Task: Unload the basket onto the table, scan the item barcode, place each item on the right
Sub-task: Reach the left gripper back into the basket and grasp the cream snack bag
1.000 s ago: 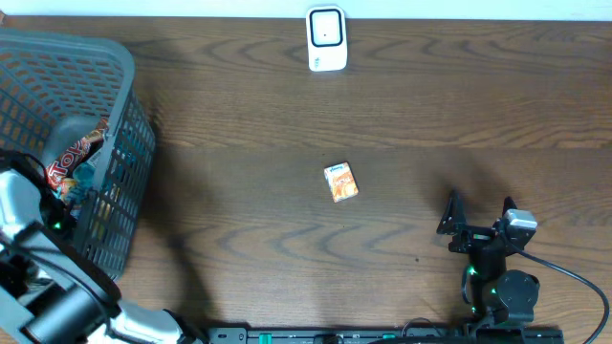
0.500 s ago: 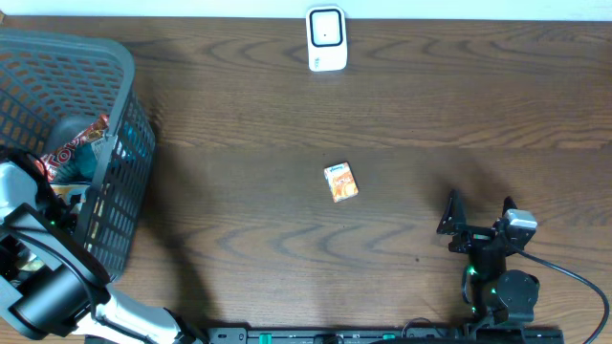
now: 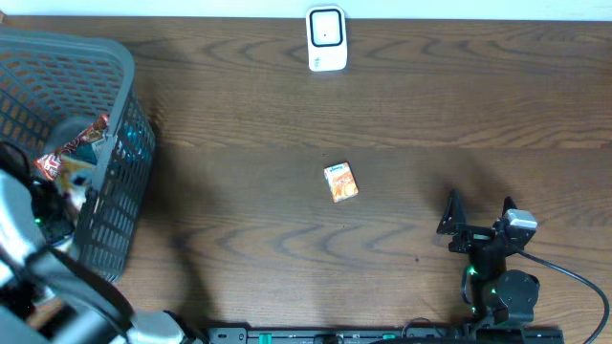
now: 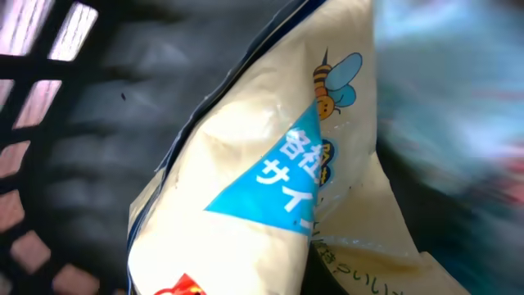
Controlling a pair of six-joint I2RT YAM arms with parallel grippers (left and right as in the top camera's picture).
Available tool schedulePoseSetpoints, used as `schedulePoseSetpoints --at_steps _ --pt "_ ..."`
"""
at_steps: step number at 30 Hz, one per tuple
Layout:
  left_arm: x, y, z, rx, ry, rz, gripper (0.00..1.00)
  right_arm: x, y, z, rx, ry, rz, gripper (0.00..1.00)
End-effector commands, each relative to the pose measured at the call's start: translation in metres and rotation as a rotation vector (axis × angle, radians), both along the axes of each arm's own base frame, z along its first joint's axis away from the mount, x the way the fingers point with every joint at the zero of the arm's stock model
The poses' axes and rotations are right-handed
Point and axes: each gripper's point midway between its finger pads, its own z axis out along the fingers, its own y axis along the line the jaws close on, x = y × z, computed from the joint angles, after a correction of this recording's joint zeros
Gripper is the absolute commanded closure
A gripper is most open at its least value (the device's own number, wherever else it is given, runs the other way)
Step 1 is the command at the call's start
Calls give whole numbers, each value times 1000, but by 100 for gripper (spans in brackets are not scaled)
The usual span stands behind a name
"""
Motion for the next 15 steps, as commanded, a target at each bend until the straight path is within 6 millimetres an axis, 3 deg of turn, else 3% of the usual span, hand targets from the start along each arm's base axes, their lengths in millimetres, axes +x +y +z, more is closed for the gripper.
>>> schedulePoseSetpoints --at_steps 1,7,11,15 --pt "5 -1 61 133 -160 -33 93 0 2 -1 10 3 6 1" --pt "7 1 141 355 -389 -35 93 0 2 -1 10 3 6 1" --pt "10 3 206 543 -581 -36 92 0 2 -1 10 3 6 1" --pt "14 6 254 681 -726 -38 93 0 2 -1 10 3 6 1"
